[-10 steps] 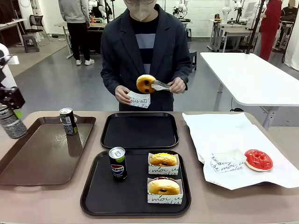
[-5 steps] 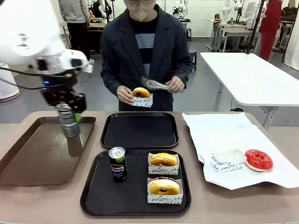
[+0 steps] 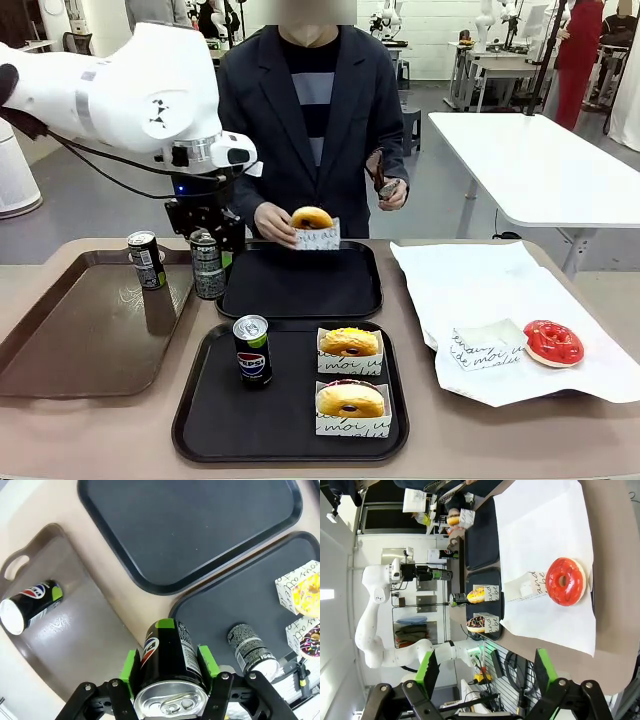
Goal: Set up donuts and drinks on trays.
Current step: Pick up one Pepsi coke from the Handle tray and place it on the Flat Tray without a Pepsi coke.
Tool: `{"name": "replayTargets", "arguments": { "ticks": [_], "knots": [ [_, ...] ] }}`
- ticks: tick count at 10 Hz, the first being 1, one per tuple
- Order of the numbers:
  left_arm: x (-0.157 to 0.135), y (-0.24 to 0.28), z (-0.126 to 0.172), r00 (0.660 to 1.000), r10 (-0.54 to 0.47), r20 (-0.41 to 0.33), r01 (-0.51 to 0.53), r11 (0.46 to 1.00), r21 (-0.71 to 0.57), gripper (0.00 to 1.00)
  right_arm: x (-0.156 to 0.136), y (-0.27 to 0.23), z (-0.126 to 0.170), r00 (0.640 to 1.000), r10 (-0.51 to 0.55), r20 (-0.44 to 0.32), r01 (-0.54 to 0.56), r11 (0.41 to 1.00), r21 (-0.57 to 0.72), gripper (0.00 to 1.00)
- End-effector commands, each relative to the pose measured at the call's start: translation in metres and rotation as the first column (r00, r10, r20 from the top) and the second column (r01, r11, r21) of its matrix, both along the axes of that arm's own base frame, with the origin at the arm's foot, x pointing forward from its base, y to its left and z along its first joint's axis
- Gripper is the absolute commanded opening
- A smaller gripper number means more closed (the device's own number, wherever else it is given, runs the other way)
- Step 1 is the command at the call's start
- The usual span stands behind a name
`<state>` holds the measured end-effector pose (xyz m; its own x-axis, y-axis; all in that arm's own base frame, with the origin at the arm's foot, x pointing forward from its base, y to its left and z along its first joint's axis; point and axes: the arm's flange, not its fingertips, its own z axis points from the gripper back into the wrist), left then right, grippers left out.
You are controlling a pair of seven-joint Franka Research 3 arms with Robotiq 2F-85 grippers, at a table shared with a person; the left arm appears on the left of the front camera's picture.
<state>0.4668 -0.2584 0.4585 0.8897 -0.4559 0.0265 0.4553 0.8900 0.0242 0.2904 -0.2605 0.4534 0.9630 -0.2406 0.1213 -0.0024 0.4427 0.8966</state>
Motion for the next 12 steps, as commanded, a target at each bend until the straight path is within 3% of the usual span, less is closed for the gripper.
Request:
{"name": "replayTargets", "arguments": {
  "ticks": [1,2,3,5,7,9,10,12],
  "knots": [
    [-0.016,0.024,0.014,1.000,-0.014,-0.006,0.014,0.998,0.063,0.59,0.000,-0.002,0.000,1.000,0.002,0.020,-0.003,1.000,0.011,1.00],
    [-0.047,0.059,0.023,0.999,-0.019,-0.050,0.022,0.998,0.062,0.59,0.000,-0.002,0.000,1.000,0.002,0.020,-0.003,1.000,0.011,1.00],
    [-0.088,0.100,0.028,0.994,-0.093,-0.054,0.095,0.995,0.031,0.59,0.000,-0.002,0.000,1.000,0.002,0.020,-0.003,1.000,0.011,1.00],
    [-0.129,0.148,0.014,0.997,-0.077,-0.023,0.077,0.997,0.003,0.59,0.000,-0.002,0.000,1.000,0.002,0.020,-0.003,1.000,0.011,1.00],
    [-0.124,0.155,0.009,0.999,-0.046,-0.016,0.046,0.999,-0.010,0.59,0.000,-0.002,0.000,1.000,0.002,0.020,-0.003,1.000,0.011,1.00],
    [-0.119,0.154,0.014,0.999,0.011,0.043,-0.008,0.998,-0.068,0.59,0.000,-0.002,0.000,1.000,0.002,0.020,-0.003,1.000,0.011,1.00],
    [-0.135,0.163,0.008,0.999,-0.040,-0.023,0.039,0.999,-0.008,0.59,0.000,-0.002,0.000,1.000,0.002,0.020,-0.003,1.000,0.011,1.00],
    [-0.135,0.163,0.008,0.999,-0.040,-0.023,0.039,0.999,-0.008,0.59,0.000,-0.002,0.000,1.000,0.002,0.020,-0.003,1.000,0.011,1.00]
  ]
}}
